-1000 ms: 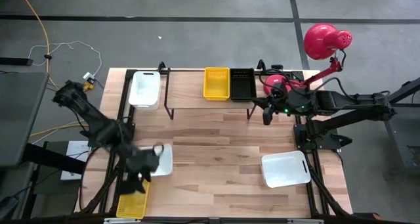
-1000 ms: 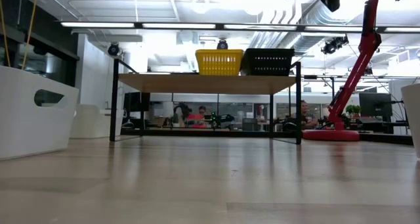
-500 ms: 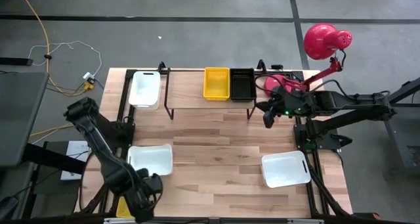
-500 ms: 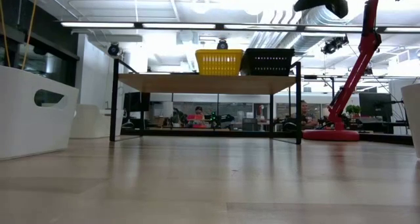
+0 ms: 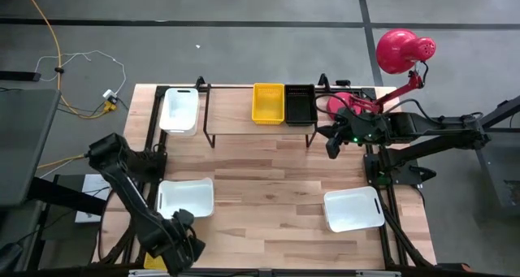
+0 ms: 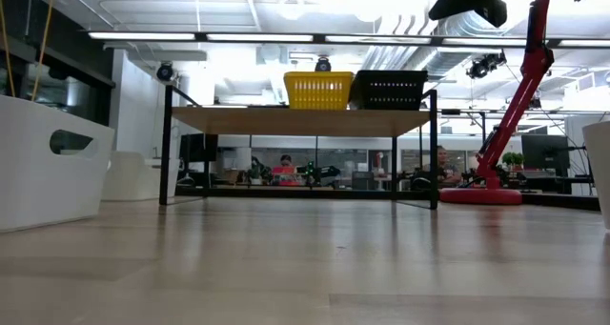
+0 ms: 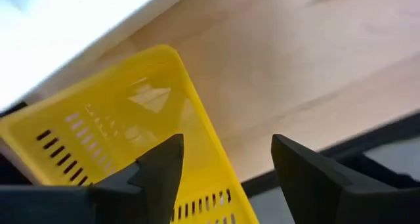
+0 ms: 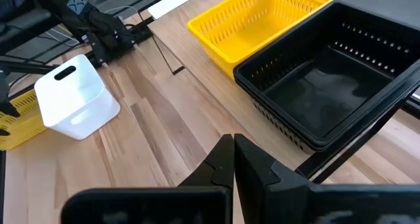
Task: Stack baskets on shelf by color
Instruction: Stack the yellow bin into the yellow bin on the shelf
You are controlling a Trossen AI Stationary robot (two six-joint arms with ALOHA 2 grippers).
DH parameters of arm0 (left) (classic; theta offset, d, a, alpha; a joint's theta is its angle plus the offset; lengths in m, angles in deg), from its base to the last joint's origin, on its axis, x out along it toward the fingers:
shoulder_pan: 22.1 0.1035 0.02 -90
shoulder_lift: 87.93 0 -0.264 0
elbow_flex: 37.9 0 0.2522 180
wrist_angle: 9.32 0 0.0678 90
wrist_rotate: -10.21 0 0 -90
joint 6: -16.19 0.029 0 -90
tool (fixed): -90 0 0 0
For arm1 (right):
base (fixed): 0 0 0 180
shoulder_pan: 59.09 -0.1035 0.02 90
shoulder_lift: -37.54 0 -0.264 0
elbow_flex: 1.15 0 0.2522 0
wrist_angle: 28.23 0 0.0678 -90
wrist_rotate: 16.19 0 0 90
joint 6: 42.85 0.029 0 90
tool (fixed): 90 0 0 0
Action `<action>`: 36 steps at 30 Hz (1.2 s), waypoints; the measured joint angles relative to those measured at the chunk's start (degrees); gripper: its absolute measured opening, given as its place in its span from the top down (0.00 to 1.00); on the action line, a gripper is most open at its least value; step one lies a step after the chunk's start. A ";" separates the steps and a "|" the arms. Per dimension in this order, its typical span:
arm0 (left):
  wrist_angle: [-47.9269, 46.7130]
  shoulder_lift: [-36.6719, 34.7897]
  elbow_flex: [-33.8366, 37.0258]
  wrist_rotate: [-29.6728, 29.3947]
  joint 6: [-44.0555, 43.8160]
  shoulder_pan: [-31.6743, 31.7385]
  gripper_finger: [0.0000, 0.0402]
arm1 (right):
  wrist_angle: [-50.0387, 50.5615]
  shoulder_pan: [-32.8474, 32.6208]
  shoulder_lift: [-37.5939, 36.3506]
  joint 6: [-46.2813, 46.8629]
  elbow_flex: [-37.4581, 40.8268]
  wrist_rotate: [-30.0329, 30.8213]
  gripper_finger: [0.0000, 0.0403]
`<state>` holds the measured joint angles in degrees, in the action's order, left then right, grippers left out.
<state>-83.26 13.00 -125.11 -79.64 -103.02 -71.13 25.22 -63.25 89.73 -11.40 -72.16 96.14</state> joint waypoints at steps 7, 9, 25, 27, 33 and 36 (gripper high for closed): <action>0.41 4.40 0.00 3.60 -6.03 0.40 0.53 | 0.29 0.00 0.00 -0.44 0.00 0.21 1.00; 0.41 5.00 0.00 6.57 -5.97 0.81 0.58 | 0.39 0.00 0.00 -0.44 0.00 0.51 1.00; 0.49 -1.42 -6.65 8.13 11.71 2.51 0.99 | 1.49 0.00 0.00 -0.44 0.00 1.52 1.00; 0.56 -3.57 -9.05 8.82 16.36 2.53 0.98 | 1.49 0.00 0.00 -0.48 0.00 1.52 1.00; 0.44 -11.36 -15.40 2.20 27.64 6.00 0.99 | 1.49 -0.02 -0.01 -0.87 0.00 1.59 1.00; 0.64 -14.92 -17.43 -6.25 35.52 12.58 1.00 | 1.48 -0.02 -0.02 -0.46 0.00 1.59 1.00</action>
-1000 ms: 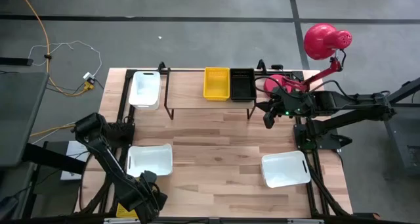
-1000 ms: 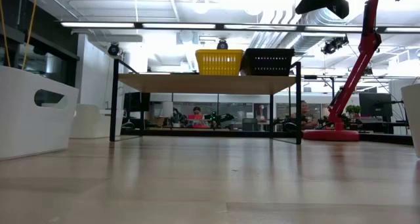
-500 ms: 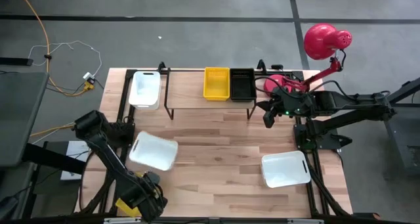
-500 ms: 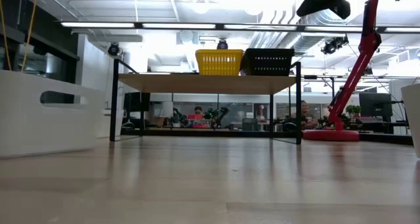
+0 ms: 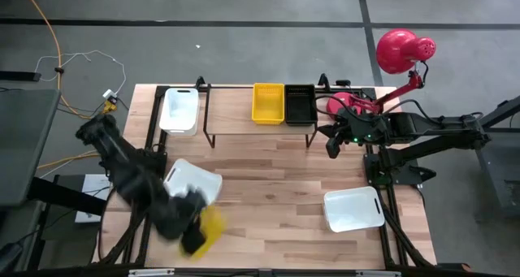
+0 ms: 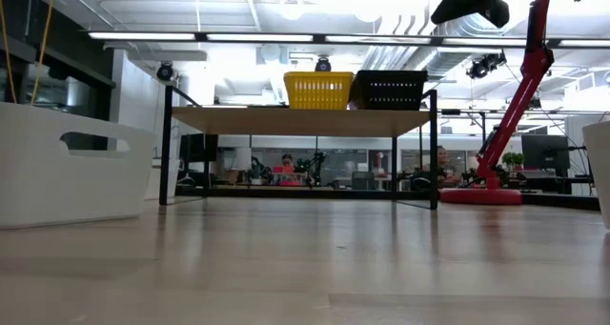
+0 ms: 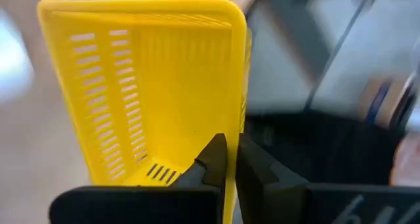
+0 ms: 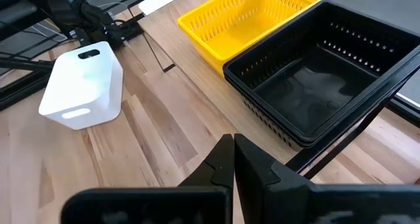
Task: Stack baskets on shelf by color
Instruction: Stack the yellow bin into the yellow bin on the shelf
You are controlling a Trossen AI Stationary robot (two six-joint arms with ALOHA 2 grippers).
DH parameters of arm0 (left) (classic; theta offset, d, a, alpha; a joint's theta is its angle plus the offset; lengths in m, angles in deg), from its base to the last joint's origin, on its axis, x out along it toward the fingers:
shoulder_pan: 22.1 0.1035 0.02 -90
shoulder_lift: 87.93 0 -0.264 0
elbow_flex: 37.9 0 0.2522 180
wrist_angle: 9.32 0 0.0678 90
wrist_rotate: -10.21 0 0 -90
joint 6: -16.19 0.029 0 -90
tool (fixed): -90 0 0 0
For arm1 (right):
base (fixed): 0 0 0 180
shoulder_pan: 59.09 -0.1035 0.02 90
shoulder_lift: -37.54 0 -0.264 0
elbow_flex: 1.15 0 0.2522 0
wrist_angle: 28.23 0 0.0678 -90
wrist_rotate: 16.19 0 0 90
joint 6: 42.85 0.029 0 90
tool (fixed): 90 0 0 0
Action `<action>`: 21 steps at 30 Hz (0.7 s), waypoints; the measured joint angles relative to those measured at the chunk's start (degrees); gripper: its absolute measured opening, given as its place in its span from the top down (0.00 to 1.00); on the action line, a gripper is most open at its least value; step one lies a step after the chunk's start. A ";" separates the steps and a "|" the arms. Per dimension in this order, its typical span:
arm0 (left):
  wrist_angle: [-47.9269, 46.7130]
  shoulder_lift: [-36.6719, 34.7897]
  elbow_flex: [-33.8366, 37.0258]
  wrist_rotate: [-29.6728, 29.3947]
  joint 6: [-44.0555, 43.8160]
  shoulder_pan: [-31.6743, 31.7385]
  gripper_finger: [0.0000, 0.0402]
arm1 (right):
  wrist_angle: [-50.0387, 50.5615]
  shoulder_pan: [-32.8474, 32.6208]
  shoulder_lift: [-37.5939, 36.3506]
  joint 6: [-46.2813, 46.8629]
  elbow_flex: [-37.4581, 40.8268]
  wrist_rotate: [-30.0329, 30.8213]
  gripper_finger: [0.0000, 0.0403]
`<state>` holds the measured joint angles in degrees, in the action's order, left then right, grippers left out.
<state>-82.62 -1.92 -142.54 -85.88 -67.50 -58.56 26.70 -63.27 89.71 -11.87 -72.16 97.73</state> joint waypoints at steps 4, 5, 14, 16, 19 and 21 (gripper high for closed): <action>-0.07 -1.96 -3.25 -6.92 16.17 12.20 1.00 | -0.03 0.00 0.00 1.51 0.00 0.14 1.00; -0.09 -2.00 -4.40 -7.95 21.04 15.40 1.00 | -0.03 0.00 0.01 2.49 0.00 0.34 1.00; 11.59 -2.00 -9.08 -16.79 51.26 39.86 1.00 | -0.03 0.00 0.02 12.01 0.00 4.20 1.00; 15.12 -2.00 -9.08 -16.68 53.78 43.72 1.00 | -0.03 0.00 0.00 14.16 0.00 4.91 1.00; 19.26 -1.17 -9.21 -17.36 55.72 48.22 1.00 | -0.03 0.00 0.00 15.13 0.00 5.02 1.00; 19.50 -0.56 -9.11 -18.27 55.22 49.82 1.00 | 0.01 0.00 0.02 14.17 0.00 5.18 1.00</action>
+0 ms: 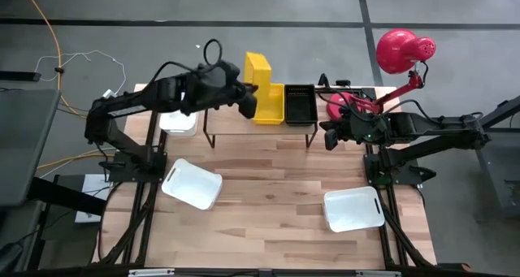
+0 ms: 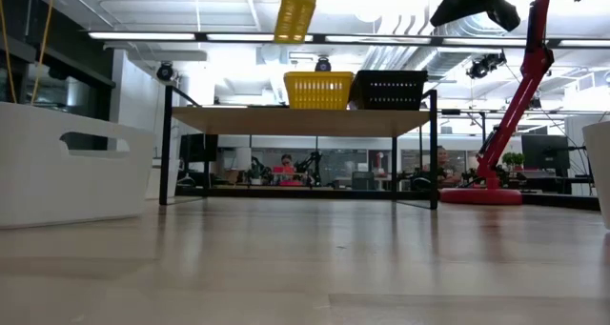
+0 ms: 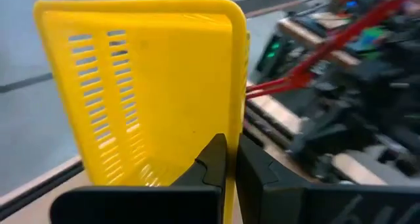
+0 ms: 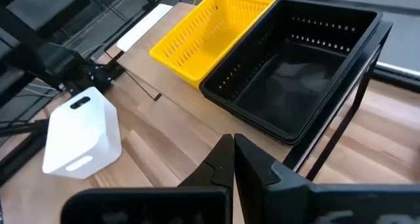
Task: Stack baskets on shelf by color
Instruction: Stack the yellow bin into the yellow bin on the shelf
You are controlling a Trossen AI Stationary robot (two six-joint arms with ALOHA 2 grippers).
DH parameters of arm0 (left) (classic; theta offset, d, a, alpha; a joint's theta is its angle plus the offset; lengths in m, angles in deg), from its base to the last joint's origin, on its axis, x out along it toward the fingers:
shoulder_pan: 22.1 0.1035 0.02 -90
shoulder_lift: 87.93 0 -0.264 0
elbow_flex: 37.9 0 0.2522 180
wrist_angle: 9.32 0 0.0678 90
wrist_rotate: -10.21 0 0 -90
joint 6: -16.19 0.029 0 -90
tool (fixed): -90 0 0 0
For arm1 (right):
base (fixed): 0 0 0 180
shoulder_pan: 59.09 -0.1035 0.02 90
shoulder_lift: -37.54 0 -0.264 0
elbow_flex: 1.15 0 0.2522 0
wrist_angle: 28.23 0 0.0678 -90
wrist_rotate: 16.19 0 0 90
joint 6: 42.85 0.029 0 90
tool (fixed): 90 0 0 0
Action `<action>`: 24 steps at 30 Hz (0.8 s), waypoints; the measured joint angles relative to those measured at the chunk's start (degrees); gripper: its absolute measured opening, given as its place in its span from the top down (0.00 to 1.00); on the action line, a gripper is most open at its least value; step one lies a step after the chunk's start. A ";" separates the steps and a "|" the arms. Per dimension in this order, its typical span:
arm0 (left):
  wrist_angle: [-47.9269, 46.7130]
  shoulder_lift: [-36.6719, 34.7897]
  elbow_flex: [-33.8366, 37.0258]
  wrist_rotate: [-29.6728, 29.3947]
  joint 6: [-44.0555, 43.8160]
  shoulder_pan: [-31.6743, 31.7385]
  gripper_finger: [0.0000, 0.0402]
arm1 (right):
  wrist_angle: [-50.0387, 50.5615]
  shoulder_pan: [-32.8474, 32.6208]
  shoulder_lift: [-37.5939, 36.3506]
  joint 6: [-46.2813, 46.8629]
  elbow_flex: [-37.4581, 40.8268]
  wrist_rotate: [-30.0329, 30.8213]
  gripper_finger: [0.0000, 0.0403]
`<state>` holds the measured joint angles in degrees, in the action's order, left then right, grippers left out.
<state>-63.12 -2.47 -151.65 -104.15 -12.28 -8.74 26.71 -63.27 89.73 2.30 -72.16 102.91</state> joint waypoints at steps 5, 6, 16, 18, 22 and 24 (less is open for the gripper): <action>0.29 1.89 -0.05 -3.13 -2.37 0.23 1.00 | 0.47 0.30 -0.02 -1.98 0.00 0.25 1.00; 0.27 2.63 -0.41 -3.25 -2.72 -0.17 1.00 | 0.77 0.40 -0.02 -2.16 0.00 0.26 1.00; -8.69 16.55 -13.50 -16.90 -5.97 -5.41 1.00 | 5.86 0.44 -0.02 -3.80 0.00 1.09 1.00; -10.19 18.84 -14.57 -18.32 -8.50 -5.59 1.00 | 6.88 0.44 -0.02 -3.63 0.00 1.09 1.00; -10.07 21.53 -14.77 -18.01 -11.27 -5.36 1.00 | 8.08 0.44 0.00 -3.61 0.00 1.13 1.00; -9.94 22.59 -14.77 -18.19 -11.94 -5.40 1.00 | 8.30 0.44 0.00 -3.60 0.00 1.13 1.00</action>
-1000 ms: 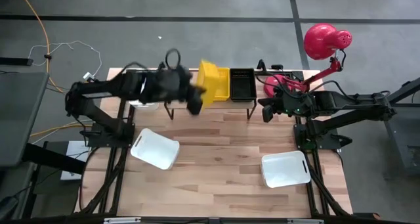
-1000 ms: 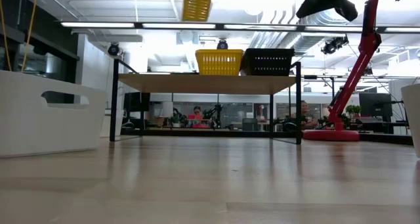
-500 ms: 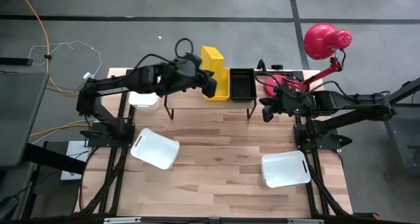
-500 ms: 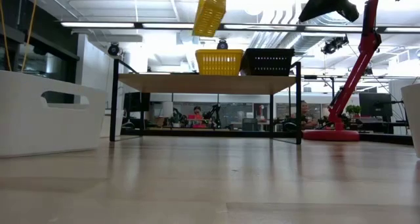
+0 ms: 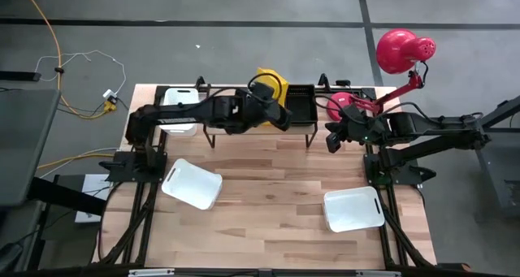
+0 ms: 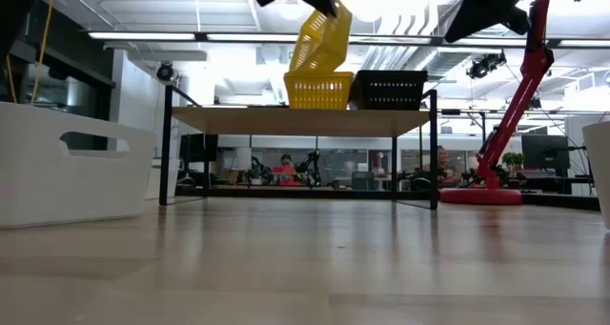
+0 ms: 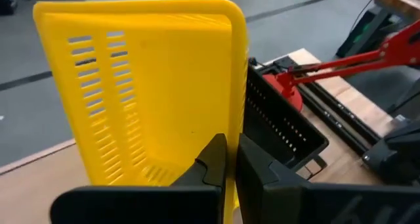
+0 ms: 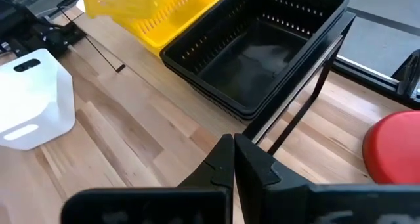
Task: Stack baskets on shelf by color
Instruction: Stack the yellow bin into the yellow bin on the shelf
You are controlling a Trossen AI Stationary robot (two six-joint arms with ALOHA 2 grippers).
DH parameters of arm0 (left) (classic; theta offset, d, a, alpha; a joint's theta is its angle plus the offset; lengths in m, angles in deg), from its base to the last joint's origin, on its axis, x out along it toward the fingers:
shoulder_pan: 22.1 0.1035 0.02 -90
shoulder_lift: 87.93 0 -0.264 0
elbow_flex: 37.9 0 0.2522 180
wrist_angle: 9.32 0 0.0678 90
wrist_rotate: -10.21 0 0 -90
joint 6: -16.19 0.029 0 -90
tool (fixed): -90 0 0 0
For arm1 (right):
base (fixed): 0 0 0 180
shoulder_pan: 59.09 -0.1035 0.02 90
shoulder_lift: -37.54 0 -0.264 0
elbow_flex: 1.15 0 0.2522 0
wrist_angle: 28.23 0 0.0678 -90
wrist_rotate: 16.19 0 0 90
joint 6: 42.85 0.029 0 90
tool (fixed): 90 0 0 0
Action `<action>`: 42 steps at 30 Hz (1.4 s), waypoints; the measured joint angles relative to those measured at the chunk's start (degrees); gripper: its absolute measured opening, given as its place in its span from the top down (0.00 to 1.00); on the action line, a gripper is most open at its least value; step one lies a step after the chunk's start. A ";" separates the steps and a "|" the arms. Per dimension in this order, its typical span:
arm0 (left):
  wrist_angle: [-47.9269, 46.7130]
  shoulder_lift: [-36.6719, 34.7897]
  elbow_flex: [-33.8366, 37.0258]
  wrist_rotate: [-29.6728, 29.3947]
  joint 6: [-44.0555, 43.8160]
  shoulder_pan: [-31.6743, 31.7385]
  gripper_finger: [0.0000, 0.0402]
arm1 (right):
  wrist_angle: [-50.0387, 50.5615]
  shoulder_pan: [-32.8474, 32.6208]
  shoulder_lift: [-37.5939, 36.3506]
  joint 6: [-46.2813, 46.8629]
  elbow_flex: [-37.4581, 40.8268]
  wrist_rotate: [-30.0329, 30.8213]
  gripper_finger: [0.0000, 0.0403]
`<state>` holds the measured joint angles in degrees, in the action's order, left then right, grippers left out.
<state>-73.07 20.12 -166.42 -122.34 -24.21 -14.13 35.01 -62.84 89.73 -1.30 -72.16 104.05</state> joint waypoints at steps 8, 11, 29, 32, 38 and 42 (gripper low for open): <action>-0.44 0.22 0.00 -6.13 0.14 -0.54 1.00 | 0.52 0.00 -0.02 1.13 0.00 0.09 1.00; -0.78 0.19 0.00 -7.35 0.29 -1.21 1.00 | 0.52 0.00 -0.02 1.72 0.00 0.13 1.00; -2.73 1.36 0.11 -13.19 -3.83 -6.58 1.00 | 0.50 0.00 -0.02 1.96 0.00 0.85 1.00; -2.50 1.77 -0.07 -13.86 -3.96 -6.58 0.99 | 0.52 0.01 -0.02 1.96 0.00 0.85 1.00; -2.96 2.65 0.04 -13.50 -4.44 -6.44 0.93 | 0.56 0.00 -0.02 1.96 0.00 0.85 1.00; -2.94 2.73 0.04 -13.32 -4.44 -6.11 0.87 | 0.56 0.01 -0.01 1.96 0.00 0.86 1.00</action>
<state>-76.01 22.85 -166.38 -135.66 -28.65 -20.24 35.56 -62.83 89.72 0.66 -72.16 104.91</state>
